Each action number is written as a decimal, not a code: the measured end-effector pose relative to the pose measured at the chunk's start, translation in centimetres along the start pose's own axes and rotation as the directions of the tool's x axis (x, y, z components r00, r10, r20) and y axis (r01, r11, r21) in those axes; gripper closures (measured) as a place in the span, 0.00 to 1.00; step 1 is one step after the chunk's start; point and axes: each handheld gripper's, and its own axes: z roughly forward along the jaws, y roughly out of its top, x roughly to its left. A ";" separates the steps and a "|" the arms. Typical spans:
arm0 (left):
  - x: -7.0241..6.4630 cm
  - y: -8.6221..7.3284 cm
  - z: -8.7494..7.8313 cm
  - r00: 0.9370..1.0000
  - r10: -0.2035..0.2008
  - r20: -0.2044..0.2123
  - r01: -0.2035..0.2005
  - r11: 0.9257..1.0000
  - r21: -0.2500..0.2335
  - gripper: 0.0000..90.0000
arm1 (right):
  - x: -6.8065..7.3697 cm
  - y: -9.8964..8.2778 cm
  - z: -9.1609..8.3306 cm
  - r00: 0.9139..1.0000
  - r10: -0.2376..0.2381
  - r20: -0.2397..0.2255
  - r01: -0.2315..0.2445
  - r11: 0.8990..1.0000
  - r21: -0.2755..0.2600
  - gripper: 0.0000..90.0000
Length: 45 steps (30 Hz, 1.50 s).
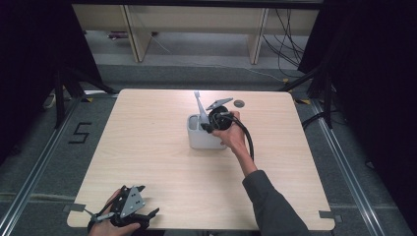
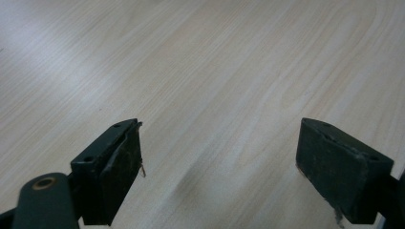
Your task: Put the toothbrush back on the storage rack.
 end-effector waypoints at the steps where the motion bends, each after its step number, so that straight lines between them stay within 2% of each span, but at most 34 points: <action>1: 0.0 0.0 0.0 1.000 -0.001 0.000 0.001 1.000 -0.001 0.17 | 0.0 0.0 0.0 1.000 0.008 0.001 -0.008 1.000 0.004 0.73; 3: 0.0 0.0 0.0 1.000 -0.001 0.000 0.001 1.000 0.000 0.17 | 0.0 0.0 -0.1 1.000 0.016 -0.003 -0.016 1.000 0.016 0.73; 6: 0.0 0.0 0.0 1.000 0.002 0.001 -0.002 1.000 0.003 0.17 | -0.1 0.1 -0.2 1.000 0.021 -0.004 -0.021 1.000 0.001 0.72; 7: 0.0 0.0 0.0 1.000 0.001 0.002 -0.001 1.000 0.002 0.17 | 0.1 0.1 -0.1 0.999 0.037 -0.017 -0.038 0.999 -0.014 0.70; 8: 0.0 0.0 0.0 1.000 0.000 0.002 0.000 1.000 0.003 0.17 | 0.1 0.1 -0.1 0.999 0.031 -0.008 -0.031 0.999 -0.015 0.70; 9: 0.0 0.0 0.0 1.000 0.000 0.002 0.000 1.000 0.003 0.17 | 0.0 0.2 -0.2 1.000 0.002 0.005 -0.002 1.000 -0.011 0.70; 10: 0.0 0.0 0.0 1.000 0.000 0.002 0.000 1.000 0.004 0.17 | 0.1 0.2 -0.4 1.000 0.021 -0.004 -0.021 1.000 0.011 0.70; 11: -0.1 0.0 0.0 1.000 0.001 0.004 -0.001 1.000 0.008 0.17 | 0.0 0.2 -0.3 1.000 0.001 0.002 -0.001 1.000 0.006 0.70; 12: -0.1 0.0 0.0 1.000 0.001 0.004 -0.001 1.000 0.008 0.17 | 0.0 0.2 -0.3 1.000 0.001 0.002 -0.001 1.000 0.006 0.70; 13: -0.1 0.0 0.1 1.000 0.000 0.005 0.000 1.000 0.006 0.17 | 0.1 0.2 -0.6 0.999 0.037 -0.009 -0.037 0.999 0.014 0.70; 14: -0.1 0.0 0.1 1.000 0.000 0.005 0.000 1.000 0.006 0.17 | 0.1 0.2 -0.6 0.999 0.037 -0.009 -0.037 0.999 0.014 0.70; 15: -0.1 0.0 0.1 1.000 -0.010 0.003 0.011 1.000 -0.003 0.17 | 0.1 0.2 -0.7 1.000 0.027 -0.004 -0.027 1.000 -0.015 0.69; 17: 0.0 0.0 0.1 1.000 0.001 -0.001 -0.001 1.000 0.008 0.17 | 0.3 0.3 -1.3 0.999 0.046 -0.003 -0.046 0.999 -0.003 0.67; 18: -0.1 0.0 0.1 1.000 -0.009 -0.004 0.009 1.000 0.003 0.17 | 0.3 0.3 -1.3 0.999 0.046 -0.003 -0.046 0.999 -0.003 0.67; 19: -0.2 0.0 0.2 1.000 -0.014 -0.010 0.014 1.000 -0.008 0.17 | 0.4 0.5 -1.8 0.998 0.061 0.002 -0.061 0.998 -0.009 0.66; 20: -0.1 0.0 0.1 1.000 -0.004 -0.004 0.004 1.000 -0.002 0.17 | 0.4 0.5 -1.8 0.998 0.058 0.009 -0.058 0.998 -0.033 0.64; 22: -0.1 0.0 0.1 1.000 -0.005 -0.003 0.005 1.000 -0.003 0.17 | 0.4 0.6 -2.2 0.999 0.047 0.001 -0.047 0.998 -0.029 0.63; 23: -0.1 0.0 0.1 1.000 -0.004 -0.004 0.004 1.000 -0.001 0.17 | 0.6 0.5 -2.3 0.998 0.062 0.004 -0.062 0.997 -0.046 0.62; 24: -0.1 0.0 0.1 1.000 -0.002 -0.005 0.002 1.000 0.000 0.17 | 0.4 0.6 -2.5 0.999 0.037 0.001 -0.037 0.998 -0.045 0.60; 26: -0.1 0.0 0.1 1.000 -0.009 -0.005 0.009 1.000 -0.005 0.17 | 0.5 0.6 -3.0 0.999 0.032 0.006 -0.032 0.998 -0.050 0.58; 27: -0.1 0.0 0.1 1.000 -0.008 -0.005 0.008 1.000 -0.005 0.17 | 0.5 0.5 -3.5 0.999 0.037 -0.009 -0.038 0.998 -0.056 0.56; 28: -0.1 0.0 0.1 1.000 -0.008 -0.005 0.008 1.000 -0.005 0.17 | 0.5 0.4 -3.7 0.999 0.049 0.003 -0.049 0.997 -0.065 0.55; 29: -0.2 0.0 0.2 1.000 -0.013 -0.008 0.013 1.000 -0.008 0.17 | 0.3 0.3 -3.6 1.000 0.015 0.011 -0.014 0.996 -0.093 0.54; 30: -0.2 0.0 0.1 1.000 -0.013 -0.009 0.013 1.000 -0.009 0.17 | 0.4 0.3 -4.1 0.999 0.043 -0.004 -0.043 0.997 -0.066 0.52; 36: -0.1 0.0 0.0 1.000 -0.007 0.006 0.007 1.000 0.001 0.17 | 0.1 -0.3 -4.9 0.999 0.043 0.002 -0.043 0.995 -0.089 0.47; 37: -0.1 0.0 0.0 1.000 -0.007 0.006 0.007 1.000 0.003 0.17 | 0.0 -0.5 -5.3 0.999 0.051 0.005 -0.050 0.992 -0.114 0.47; 40: -0.1 0.0 0.1 1.000 -0.009 -0.005 0.009 1.000 0.002 0.17 | -0.1 -0.7 -5.9 0.999 0.042 0.003 -0.041 0.990 -0.133 0.46; 45: -0.1 0.0 0.1 1.000 -0.013 -0.002 0.013 1.000 -0.003 0.17 | -0.2 -1.0 -6.8 0.998 0.057 0.004 -0.056 0.989 -0.140 0.42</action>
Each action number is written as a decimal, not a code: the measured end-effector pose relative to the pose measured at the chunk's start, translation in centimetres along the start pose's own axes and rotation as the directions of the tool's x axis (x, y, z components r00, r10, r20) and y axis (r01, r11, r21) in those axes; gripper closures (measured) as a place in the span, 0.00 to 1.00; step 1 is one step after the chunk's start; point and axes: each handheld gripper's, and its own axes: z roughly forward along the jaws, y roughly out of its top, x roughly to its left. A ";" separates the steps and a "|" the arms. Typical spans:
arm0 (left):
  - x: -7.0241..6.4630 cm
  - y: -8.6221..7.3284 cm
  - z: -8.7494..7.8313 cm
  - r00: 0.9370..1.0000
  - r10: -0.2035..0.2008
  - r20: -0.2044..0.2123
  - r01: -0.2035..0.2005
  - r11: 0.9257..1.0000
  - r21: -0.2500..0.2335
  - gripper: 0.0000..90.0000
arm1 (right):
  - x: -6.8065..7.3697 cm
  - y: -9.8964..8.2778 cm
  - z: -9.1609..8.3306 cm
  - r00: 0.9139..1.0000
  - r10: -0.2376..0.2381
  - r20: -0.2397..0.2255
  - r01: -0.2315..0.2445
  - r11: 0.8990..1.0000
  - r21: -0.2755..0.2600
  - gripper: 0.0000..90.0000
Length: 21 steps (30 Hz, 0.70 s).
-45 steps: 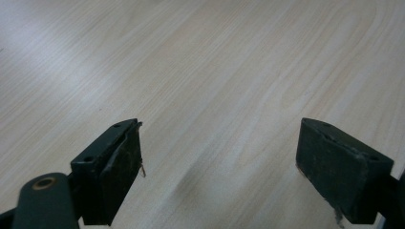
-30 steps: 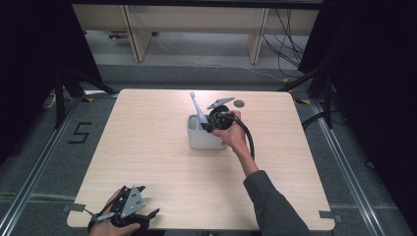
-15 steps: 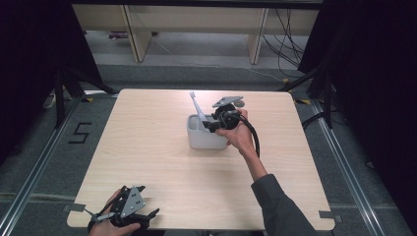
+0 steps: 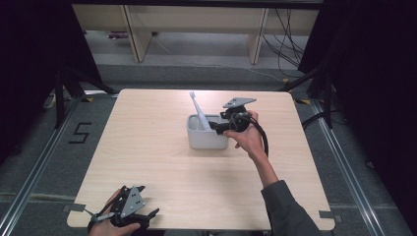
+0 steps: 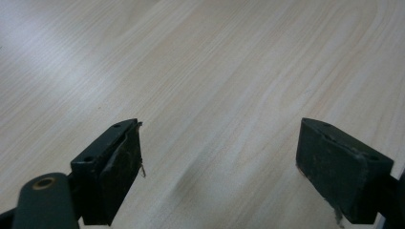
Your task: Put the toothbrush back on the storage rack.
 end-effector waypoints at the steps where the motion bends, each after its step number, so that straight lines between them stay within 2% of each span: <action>1: 0.0 0.0 0.0 1.000 0.005 -0.002 -0.004 1.000 0.005 0.17 | 0.0 -0.1 -0.2 1.000 0.000 0.002 0.000 1.000 -0.004 0.41; 3: 0.0 0.0 0.0 1.000 0.003 -0.003 -0.003 1.000 0.004 0.17 | 0.0 -0.1 -0.1 1.000 0.002 -0.005 -0.002 1.000 -0.025 0.40; 5: 0.0 0.0 0.0 1.000 0.001 -0.003 -0.001 1.000 0.003 0.17 | 0.0 -0.3 -0.5 1.000 0.001 -0.006 -0.001 1.000 -0.023 0.38; 6: 0.1 0.0 0.0 1.000 0.009 0.002 -0.009 1.000 0.010 0.17 | 0.2 -0.4 -0.7 1.000 0.028 -0.011 -0.028 0.999 -0.021 0.37; 7: 0.1 0.0 0.0 1.000 0.006 0.002 -0.006 1.000 0.008 0.17 | 0.1 -0.6 -1.0 1.000 0.003 -0.008 -0.004 0.999 -0.032 0.36; 8: 0.1 0.0 0.0 1.000 0.007 -0.001 -0.007 1.000 0.008 0.17 | 0.2 -0.7 -1.3 1.000 0.001 0.005 -0.001 1.000 -0.026 0.36; 11: 0.1 0.0 0.0 1.000 0.006 -0.006 -0.006 1.000 0.005 0.17 | 0.3 -1.0 -1.6 1.000 0.014 -0.004 -0.014 0.999 -0.031 0.35; 12: 0.1 -0.1 0.1 1.000 0.005 -0.019 -0.005 1.000 -0.001 0.17 | 0.3 -1.2 -1.6 1.000 0.008 0.006 -0.008 0.999 -0.046 0.35; 14: 0.0 -0.1 0.1 1.000 -0.004 -0.005 0.004 1.000 -0.003 0.17 | 0.3 -1.4 -1.9 1.000 0.009 0.007 -0.009 1.000 -0.030 0.34; 16: 0.1 0.0 0.0 1.000 0.007 0.002 -0.007 1.000 0.008 0.17 | 0.2 -1.6 -1.9 1.000 0.006 0.007 -0.006 0.999 -0.044 0.33; 21: 0.1 -0.1 0.0 1.000 0.001 0.000 -0.001 1.000 0.005 0.17 | 0.3 -2.0 -2.2 1.000 0.020 -0.001 -0.020 0.999 -0.044 0.32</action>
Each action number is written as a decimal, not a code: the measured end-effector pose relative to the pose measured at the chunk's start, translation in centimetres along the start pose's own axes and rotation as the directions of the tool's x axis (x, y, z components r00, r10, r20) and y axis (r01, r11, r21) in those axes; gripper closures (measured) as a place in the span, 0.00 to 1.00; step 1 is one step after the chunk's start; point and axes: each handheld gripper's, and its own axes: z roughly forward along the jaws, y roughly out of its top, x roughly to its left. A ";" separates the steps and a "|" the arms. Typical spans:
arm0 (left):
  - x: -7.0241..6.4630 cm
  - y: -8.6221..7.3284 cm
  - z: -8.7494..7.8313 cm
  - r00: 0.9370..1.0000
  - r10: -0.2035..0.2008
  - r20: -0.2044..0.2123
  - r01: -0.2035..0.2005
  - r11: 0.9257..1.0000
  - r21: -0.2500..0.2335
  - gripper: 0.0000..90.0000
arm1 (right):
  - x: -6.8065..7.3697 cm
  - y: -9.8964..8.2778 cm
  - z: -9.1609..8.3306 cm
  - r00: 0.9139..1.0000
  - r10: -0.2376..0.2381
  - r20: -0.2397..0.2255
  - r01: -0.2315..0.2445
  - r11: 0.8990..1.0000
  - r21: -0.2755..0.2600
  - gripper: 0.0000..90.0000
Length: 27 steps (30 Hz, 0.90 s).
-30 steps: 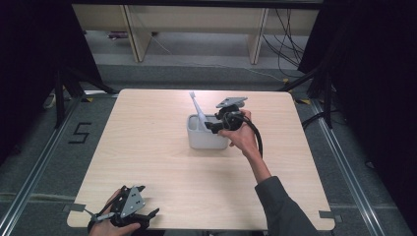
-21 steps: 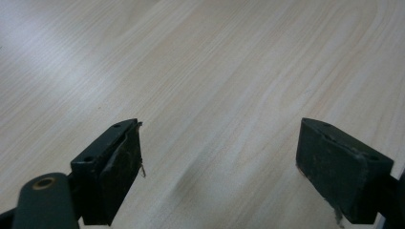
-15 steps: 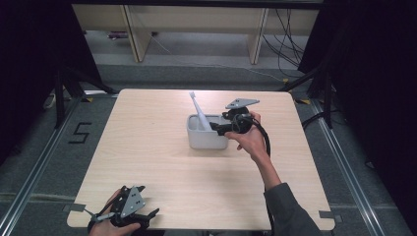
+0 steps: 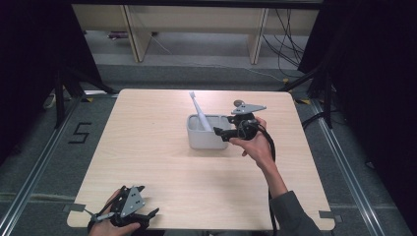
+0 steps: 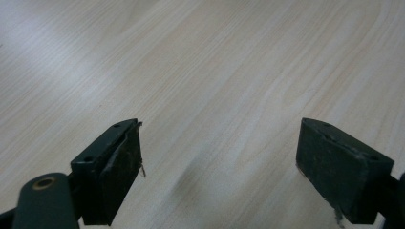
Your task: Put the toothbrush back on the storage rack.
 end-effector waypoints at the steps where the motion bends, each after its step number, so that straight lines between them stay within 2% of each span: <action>1: 0.0 0.0 0.0 1.000 0.000 -0.001 0.000 1.000 -0.001 0.17 | 0.1 -0.3 -0.1 1.000 0.019 -0.006 -0.019 1.000 -0.007 0.31; 2: 0.0 0.0 0.0 1.000 0.000 0.001 0.000 1.000 0.000 0.17 | 0.1 -0.4 -0.2 1.000 0.001 -0.004 -0.001 1.000 -0.003 0.31; 3: 0.0 0.0 0.0 1.000 -0.002 0.000 0.002 1.000 -0.002 0.17 | 0.1 -0.5 -0.2 1.000 0.012 -0.006 -0.012 1.000 -0.013 0.31; 8: 0.0 0.0 0.0 1.000 0.001 0.000 -0.001 1.000 0.000 0.17 | 0.0 -0.8 -0.5 1.000 0.005 0.005 -0.005 1.000 -0.003 0.30; 9: 0.0 0.0 0.0 1.000 0.001 0.000 -0.001 1.000 0.000 0.17 | 0.0 -0.9 -0.6 1.000 0.022 0.001 -0.022 1.000 -0.004 0.29; 12: 0.0 0.0 0.0 1.000 0.001 -0.003 -0.001 1.000 -0.003 0.17 | -0.1 -1.0 -0.7 1.000 0.009 0.007 -0.009 1.000 -0.005 0.28; 13: -0.1 0.0 0.0 1.000 0.003 -0.017 -0.003 1.000 -0.003 0.17 | 0.1 -1.1 -0.9 0.999 0.036 0.007 -0.036 0.999 -0.001 0.27; 14: -0.1 0.0 0.0 1.000 0.003 -0.017 -0.003 1.000 -0.003 0.17 | -0.2 -1.1 -0.8 1.000 0.019 0.010 -0.019 1.000 -0.008 0.27; 16: 0.0 0.1 0.0 1.000 0.004 -0.010 -0.004 1.000 0.000 0.17 | -0.2 -1.2 -0.9 1.000 0.021 0.018 -0.021 1.000 -0.006 0.27; 17: 0.0 0.0 0.0 1.000 -0.001 -0.001 0.001 1.000 -0.009 0.17 | 0.0 -1.3 -1.0 0.999 0.051 0.012 -0.051 0.999 0.000 0.26; 20: 0.0 0.0 0.0 1.000 0.006 -0.015 -0.006 1.000 -0.002 0.17 | -0.2 -1.3 -1.0 1.000 0.025 0.018 -0.025 1.000 -0.006 0.25; 21: 0.0 0.1 0.0 1.000 0.004 -0.004 -0.004 1.000 -0.002 0.17 | -0.2 -1.5 -1.0 1.000 0.020 0.019 -0.019 1.000 -0.017 0.25; 24: -0.1 0.1 0.0 1.000 -0.003 -0.001 0.003 1.000 -0.012 0.17 | 0.0 -1.6 -1.1 0.999 0.050 0.015 -0.050 0.999 -0.002 0.23; 26: 0.0 0.1 -0.1 1.000 0.001 -0.001 -0.001 1.000 -0.008 0.17 | 0.1 -1.6 -1.2 0.999 0.051 0.018 -0.051 0.999 0.000 0.22; 27: -0.1 0.1 -0.1 1.000 0.001 0.000 -0.001 1.000 -0.009 0.17 | 0.1 -1.7 -1.2 0.999 0.036 0.015 -0.036 0.999 -0.012 0.22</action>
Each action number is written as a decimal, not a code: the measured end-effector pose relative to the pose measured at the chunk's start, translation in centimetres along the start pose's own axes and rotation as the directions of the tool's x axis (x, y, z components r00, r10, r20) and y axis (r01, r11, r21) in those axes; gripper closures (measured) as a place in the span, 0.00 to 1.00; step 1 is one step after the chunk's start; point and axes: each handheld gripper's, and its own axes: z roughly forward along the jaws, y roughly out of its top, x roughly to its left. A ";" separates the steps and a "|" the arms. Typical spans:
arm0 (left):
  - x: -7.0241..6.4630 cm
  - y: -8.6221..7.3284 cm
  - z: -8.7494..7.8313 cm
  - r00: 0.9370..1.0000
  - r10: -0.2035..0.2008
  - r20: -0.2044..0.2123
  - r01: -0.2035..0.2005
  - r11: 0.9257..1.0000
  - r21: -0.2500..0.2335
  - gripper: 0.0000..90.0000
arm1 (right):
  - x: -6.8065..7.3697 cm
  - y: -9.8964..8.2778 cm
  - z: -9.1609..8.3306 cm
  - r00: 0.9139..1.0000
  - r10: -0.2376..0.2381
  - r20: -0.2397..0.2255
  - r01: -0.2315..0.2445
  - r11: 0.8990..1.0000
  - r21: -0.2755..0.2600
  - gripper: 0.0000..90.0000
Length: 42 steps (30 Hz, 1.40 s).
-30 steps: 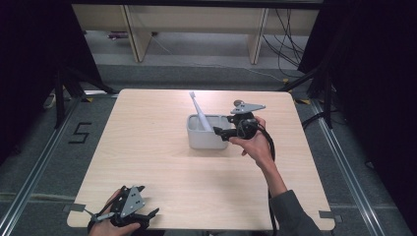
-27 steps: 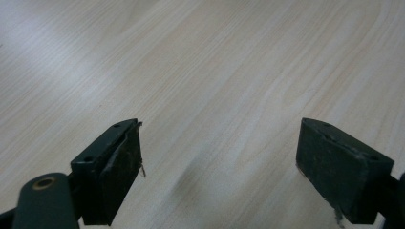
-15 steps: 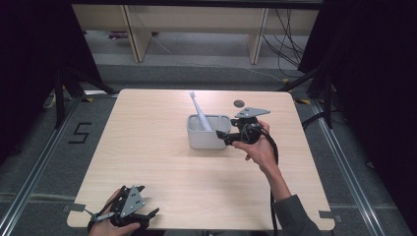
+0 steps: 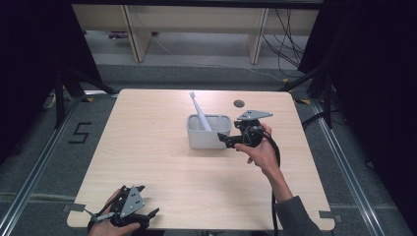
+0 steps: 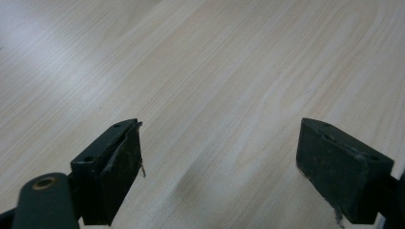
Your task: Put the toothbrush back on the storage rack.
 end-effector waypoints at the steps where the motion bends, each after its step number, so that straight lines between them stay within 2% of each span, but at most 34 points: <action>1: 0.0 0.0 0.0 1.000 0.000 0.000 0.000 1.000 0.000 0.17 | 0.0 0.0 0.0 1.000 0.000 0.000 0.000 1.000 0.000 0.22; 2: 0.0 0.0 0.0 1.000 0.003 -0.002 -0.003 1.000 0.002 0.17 | 0.0 0.0 0.0 1.000 -0.012 0.002 0.012 1.000 -0.001 0.22; 4: -0.1 0.0 0.0 1.000 -0.009 -0.011 0.009 1.000 -0.009 0.17 | 0.4 -0.3 -0.2 1.000 0.010 0.009 -0.011 1.000 0.009 0.22; 5: -0.1 0.0 0.0 1.000 -0.011 -0.011 0.011 1.000 -0.010 0.17 | 0.3 -0.3 -0.3 1.000 -0.007 0.007 0.007 1.000 0.013 0.22; 6: -0.1 0.0 0.0 1.000 -0.010 -0.011 0.010 1.000 -0.010 0.17 | 0.5 -0.4 -0.3 1.000 0.014 0.004 -0.014 1.000 0.025 0.21; 7: -0.1 0.0 0.0 1.000 -0.011 -0.011 0.011 1.000 -0.010 0.17 | 0.5 -0.6 -0.3 1.000 0.002 -0.002 -0.002 1.000 0.021 0.21; 9: -0.1 0.0 0.0 1.000 -0.010 -0.010 0.010 1.000 -0.009 0.17 | 0.7 -0.7 -0.3 1.000 0.017 -0.003 -0.017 1.000 0.023 0.21; 12: -0.1 0.0 0.0 1.000 -0.013 -0.011 0.013 1.000 -0.011 0.17 | 0.7 -1.0 -0.6 1.000 -0.006 -0.001 0.006 1.000 0.017 0.19; 14: 0.0 0.0 0.0 1.000 -0.013 -0.010 0.013 1.000 -0.011 0.17 | 0.8 -1.1 -0.7 1.000 0.012 0.000 -0.012 1.000 0.023 0.19; 15: 0.0 0.0 0.0 1.000 -0.012 -0.009 0.012 1.000 -0.010 0.17 | 0.8 -1.3 -0.9 1.000 -0.007 0.011 0.007 1.000 0.020 0.18; 19: 0.0 0.0 0.0 1.000 -0.012 -0.009 0.012 1.000 -0.012 0.17 | 1.0 -1.6 -1.1 1.000 0.014 0.000 -0.014 1.000 0.028 0.18; 23: 0.0 0.0 -0.1 1.000 -0.012 0.000 0.012 1.000 -0.007 0.17 | 1.0 -2.2 -1.5 1.000 0.010 0.011 -0.011 0.999 0.039 0.18; 24: 0.1 0.0 -0.1 1.000 -0.004 0.003 0.004 1.000 -0.001 0.17 | 1.0 -2.5 -1.6 1.000 -0.006 0.012 0.006 0.999 0.045 0.18; 25: 0.1 0.0 -0.1 1.000 -0.004 0.002 0.004 1.000 -0.002 0.17 | 1.2 -2.7 -1.7 1.000 0.014 0.018 -0.015 0.999 0.040 0.18; 27: 0.1 0.0 -0.1 1.000 -0.005 0.002 0.005 1.000 -0.002 0.17 | 1.1 -2.8 -1.7 1.000 0.011 0.007 -0.011 0.999 0.044 0.18; 32: 0.1 0.1 -0.1 1.000 -0.006 -0.002 0.006 1.000 -0.006 0.17 | 1.2 -3.6 -2.1 1.000 0.002 0.023 -0.003 0.999 0.052 0.18; 33: 0.1 0.1 -0.1 1.000 -0.005 -0.001 0.005 1.000 -0.005 0.17 | 1.3 -3.7 -2.2 1.000 0.022 0.016 -0.023 0.998 0.052 0.18; 34: 0.1 0.1 -0.1 1.000 -0.005 -0.001 0.005 1.000 -0.005 0.17 | 1.3 -3.9 -2.3 1.000 0.007 0.023 -0.008 0.998 0.055 0.18; 36: 0.1 0.1 -0.1 1.000 0.003 -0.007 -0.003 1.000 0.000 0.17 | 1.4 -4.2 -2.4 0.999 0.033 0.017 -0.034 0.998 0.056 0.18; 38: 0.1 0.1 -0.1 1.000 -0.004 -0.002 0.004 1.000 -0.011 0.17 | 1.2 -4.5 -2.3 1.000 0.001 0.009 -0.002 0.999 0.050 0.18; 40: 0.0 0.1 -0.1 1.000 -0.006 -0.001 0.006 1.000 -0.016 0.17 | 1.4 -4.8 -2.4 0.999 0.028 0.020 -0.029 0.998 0.051 0.18; 42: 0.1 0.1 -0.2 1.000 -0.001 0.001 0.001 1.000 -0.011 0.17 | 1.3 -5.0 -2.6 1.000 0.016 0.027 -0.018 0.998 0.055 0.18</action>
